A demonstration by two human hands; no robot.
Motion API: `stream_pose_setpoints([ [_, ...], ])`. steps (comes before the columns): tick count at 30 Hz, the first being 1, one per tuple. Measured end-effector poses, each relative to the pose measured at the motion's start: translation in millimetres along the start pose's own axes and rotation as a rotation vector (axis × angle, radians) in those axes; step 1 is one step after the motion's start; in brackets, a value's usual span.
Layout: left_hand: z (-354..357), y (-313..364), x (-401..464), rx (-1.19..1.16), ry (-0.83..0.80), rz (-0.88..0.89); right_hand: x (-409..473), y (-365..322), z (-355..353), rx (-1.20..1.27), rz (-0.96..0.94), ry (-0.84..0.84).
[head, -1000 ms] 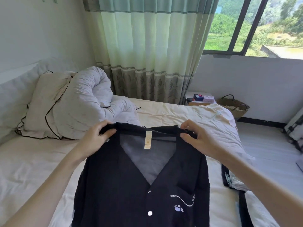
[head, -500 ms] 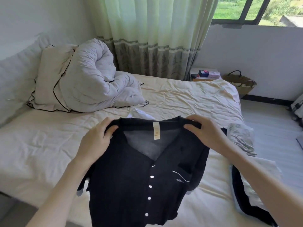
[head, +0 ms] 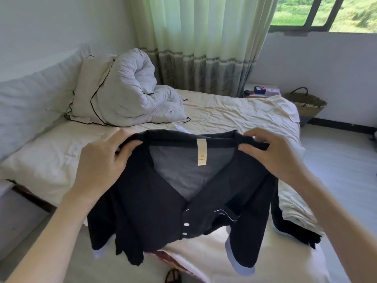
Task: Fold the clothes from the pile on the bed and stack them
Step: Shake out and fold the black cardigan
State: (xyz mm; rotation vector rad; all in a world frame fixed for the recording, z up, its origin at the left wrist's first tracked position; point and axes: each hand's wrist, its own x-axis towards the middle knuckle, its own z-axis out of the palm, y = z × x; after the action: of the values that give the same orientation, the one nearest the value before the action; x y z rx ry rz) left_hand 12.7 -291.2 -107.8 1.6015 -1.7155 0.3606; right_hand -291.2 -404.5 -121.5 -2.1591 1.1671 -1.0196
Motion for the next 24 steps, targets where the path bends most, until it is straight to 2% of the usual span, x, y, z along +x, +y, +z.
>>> stream_pose_setpoints([
  [6,-1.4,15.3,14.1,-0.005,0.052,0.127,-10.6,-8.6,-33.4,-0.02,-0.022,0.076],
  [12,19.9,-16.9,36.1,0.05,0.019,0.187,17.2,4.5,-15.7,-0.04,-0.013,0.083],
  [17,46.5,-82.7,55.9,0.146,-0.018,0.148,80.4,28.6,46.0,-0.087,0.033,0.0],
  [24,117.9,-239.6,88.4,0.141,-0.171,0.066,201.5,72.8,195.7,-0.212,0.05,-0.157],
])
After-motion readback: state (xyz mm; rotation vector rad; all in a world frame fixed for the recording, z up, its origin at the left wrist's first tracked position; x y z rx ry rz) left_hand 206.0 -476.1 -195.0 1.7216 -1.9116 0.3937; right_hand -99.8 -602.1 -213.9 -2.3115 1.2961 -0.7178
